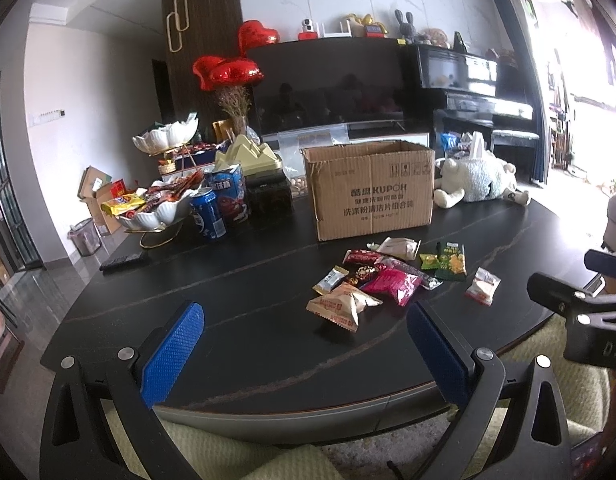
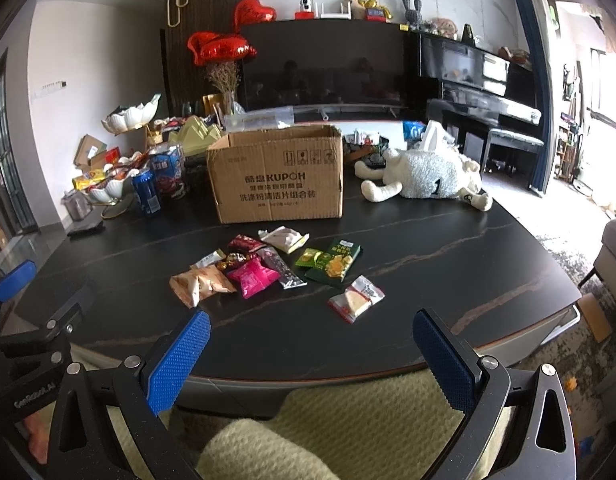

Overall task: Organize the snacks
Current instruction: 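Grasp the beige biscuit packet with the left tool while the right tool grasps the pink packet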

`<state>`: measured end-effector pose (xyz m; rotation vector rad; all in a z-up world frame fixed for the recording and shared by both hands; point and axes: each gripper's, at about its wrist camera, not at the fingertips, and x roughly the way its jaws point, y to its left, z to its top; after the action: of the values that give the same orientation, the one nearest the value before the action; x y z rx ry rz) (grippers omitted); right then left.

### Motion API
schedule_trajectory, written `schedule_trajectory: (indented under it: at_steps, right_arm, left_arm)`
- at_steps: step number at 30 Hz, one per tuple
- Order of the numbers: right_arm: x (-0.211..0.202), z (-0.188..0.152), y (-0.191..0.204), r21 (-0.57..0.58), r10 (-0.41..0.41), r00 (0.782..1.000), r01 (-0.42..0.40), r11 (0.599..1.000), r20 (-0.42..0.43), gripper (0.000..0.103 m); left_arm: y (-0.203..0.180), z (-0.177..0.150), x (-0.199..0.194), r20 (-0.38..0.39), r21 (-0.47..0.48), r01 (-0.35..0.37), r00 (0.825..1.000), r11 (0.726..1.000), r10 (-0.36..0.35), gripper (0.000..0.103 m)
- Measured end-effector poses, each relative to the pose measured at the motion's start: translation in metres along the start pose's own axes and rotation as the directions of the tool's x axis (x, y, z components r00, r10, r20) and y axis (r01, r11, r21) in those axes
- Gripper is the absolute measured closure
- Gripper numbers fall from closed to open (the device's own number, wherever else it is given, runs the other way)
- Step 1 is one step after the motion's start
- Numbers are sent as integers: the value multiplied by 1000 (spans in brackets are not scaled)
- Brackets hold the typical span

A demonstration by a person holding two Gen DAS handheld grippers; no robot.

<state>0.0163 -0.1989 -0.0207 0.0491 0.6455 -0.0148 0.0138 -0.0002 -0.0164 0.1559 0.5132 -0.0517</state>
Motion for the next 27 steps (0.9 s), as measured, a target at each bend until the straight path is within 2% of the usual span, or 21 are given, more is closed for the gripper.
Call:
schedule_trajectory:
  at_steps: [4,10,17,23,27]
  right_arm:
    - [17,4,-4,2,9,999,-9,1000,-39,0]
    - [44,12,-9,-10,16,995,-17,1000,-101,0]
    - [83,17,-11,-33,-10,989,6,999,-147,1]
    - [113,17,-19,6,-8,983,9,1000,-181,1]
    - [126,19,-15,-16,7,983,-10,1000,-185,1]
  left_arm:
    - [-6,1,12,-4,30,18,1000,999,-18,0]
    - [-16,1,41,-52,64,59,997,996,-56,0]
    - [-21,-1,77,-84,93,57,995,994,-50,0]
    - [-25,-2,101,-97,122,63,994,991,-52,0]
    - [-26,-3,117,-116,132,78,991,988,-63,0]
